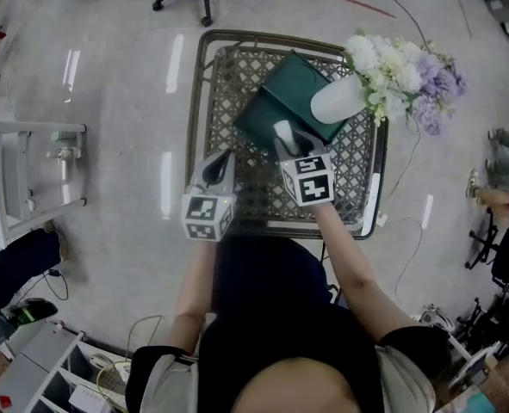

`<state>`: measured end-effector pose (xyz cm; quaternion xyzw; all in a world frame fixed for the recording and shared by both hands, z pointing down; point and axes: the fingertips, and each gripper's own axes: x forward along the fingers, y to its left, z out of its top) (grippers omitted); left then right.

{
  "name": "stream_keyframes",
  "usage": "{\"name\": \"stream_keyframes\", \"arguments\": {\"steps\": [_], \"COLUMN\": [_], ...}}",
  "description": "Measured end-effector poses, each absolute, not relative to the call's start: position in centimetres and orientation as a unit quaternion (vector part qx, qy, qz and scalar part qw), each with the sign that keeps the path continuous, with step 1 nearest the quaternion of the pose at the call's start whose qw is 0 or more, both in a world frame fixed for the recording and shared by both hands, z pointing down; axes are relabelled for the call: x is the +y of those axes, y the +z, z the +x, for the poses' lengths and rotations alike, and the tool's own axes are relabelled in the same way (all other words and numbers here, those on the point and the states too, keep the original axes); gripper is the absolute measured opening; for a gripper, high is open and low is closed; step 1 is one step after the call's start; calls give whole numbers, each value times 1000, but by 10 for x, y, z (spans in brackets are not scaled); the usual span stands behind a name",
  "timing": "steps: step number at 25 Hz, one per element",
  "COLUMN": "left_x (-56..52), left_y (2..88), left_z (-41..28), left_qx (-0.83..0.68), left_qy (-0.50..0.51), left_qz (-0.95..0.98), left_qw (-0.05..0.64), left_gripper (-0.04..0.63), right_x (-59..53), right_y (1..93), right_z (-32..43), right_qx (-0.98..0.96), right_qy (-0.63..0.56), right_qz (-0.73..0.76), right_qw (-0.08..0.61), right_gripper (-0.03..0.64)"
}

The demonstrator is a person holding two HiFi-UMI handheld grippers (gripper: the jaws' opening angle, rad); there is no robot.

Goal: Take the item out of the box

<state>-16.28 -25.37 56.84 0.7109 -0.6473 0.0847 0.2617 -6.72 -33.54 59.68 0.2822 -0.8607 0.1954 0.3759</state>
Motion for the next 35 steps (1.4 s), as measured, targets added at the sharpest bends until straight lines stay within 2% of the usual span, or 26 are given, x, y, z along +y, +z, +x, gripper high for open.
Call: {"name": "stream_keyframes", "arguments": {"steps": [35], "left_x": [-254], "left_y": [469], "left_z": [-102], "left_qx": [-613], "left_qy": [54], "left_qz": [767], "left_qw": [183], "left_gripper": [8], "right_x": [-307], "right_y": [461], "right_z": [17], "right_qx": [-898], "right_qy": [204], "right_qz": [347], "right_qw": [175], "right_gripper": [141]}}
